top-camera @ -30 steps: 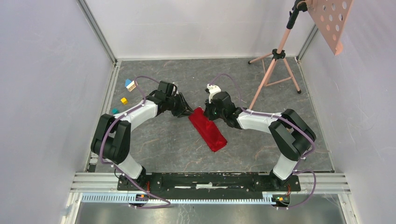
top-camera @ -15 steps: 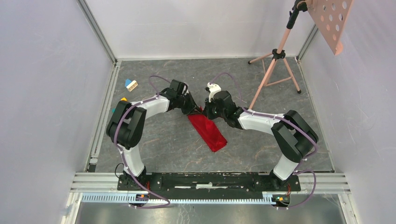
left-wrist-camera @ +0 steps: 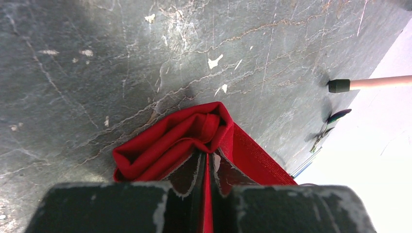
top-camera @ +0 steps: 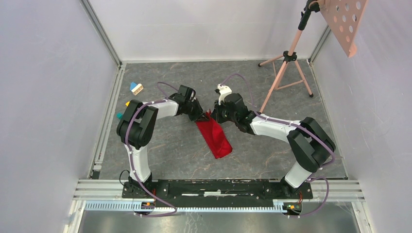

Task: Fold the napkin into a case and place the utensils inside
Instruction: Smooth out the smaller rectangle-folded napkin at the center of the board.

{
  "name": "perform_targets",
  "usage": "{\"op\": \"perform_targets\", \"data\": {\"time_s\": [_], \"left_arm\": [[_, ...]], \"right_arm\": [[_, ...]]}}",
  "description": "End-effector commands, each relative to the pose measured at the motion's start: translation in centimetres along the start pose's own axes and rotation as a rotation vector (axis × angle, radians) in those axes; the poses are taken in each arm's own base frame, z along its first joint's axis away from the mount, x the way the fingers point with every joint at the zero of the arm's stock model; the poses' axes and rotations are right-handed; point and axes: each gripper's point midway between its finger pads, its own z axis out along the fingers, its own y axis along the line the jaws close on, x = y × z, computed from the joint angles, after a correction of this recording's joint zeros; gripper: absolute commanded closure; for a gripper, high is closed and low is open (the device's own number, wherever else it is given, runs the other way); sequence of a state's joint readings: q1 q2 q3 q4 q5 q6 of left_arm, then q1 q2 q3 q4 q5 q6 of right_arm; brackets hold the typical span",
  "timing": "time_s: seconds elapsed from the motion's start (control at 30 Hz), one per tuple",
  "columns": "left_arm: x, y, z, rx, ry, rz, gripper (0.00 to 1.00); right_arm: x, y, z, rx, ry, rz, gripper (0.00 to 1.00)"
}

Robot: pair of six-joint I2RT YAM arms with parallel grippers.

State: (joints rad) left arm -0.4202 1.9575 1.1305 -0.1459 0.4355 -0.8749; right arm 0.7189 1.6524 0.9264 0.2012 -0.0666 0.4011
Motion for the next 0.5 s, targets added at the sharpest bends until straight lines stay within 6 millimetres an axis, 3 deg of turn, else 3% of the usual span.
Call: {"op": "perform_targets", "data": {"time_s": [0.0, 0.17, 0.23, 0.37, 0.47], "left_arm": [[-1.6, -1.7, -0.6, 0.042, -0.049, 0.017, 0.88], [-1.6, -4.0, -3.3, 0.089, -0.055, 0.083, 0.77], [-1.6, -3.9, -4.5, 0.072, -0.074, 0.086, 0.7], [-2.2, -2.1, -7.1, 0.049, -0.134, 0.042, 0.59], [-2.5, 0.6, -8.3, 0.006, -0.184, -0.019, 0.51]], "right_arm": [[-1.5, 1.2, 0.1, -0.056, -0.05, 0.005, 1.0], [0.1, 1.6, 1.2, -0.102, -0.002, -0.027, 1.0], [0.5, 1.7, 1.5, -0.121, 0.011, -0.043, 1.0], [0.9, 2.1, 2.0, -0.153, 0.035, -0.066, 1.0], [1.1, 2.5, 2.3, -0.179, 0.043, -0.076, 1.0]]}}
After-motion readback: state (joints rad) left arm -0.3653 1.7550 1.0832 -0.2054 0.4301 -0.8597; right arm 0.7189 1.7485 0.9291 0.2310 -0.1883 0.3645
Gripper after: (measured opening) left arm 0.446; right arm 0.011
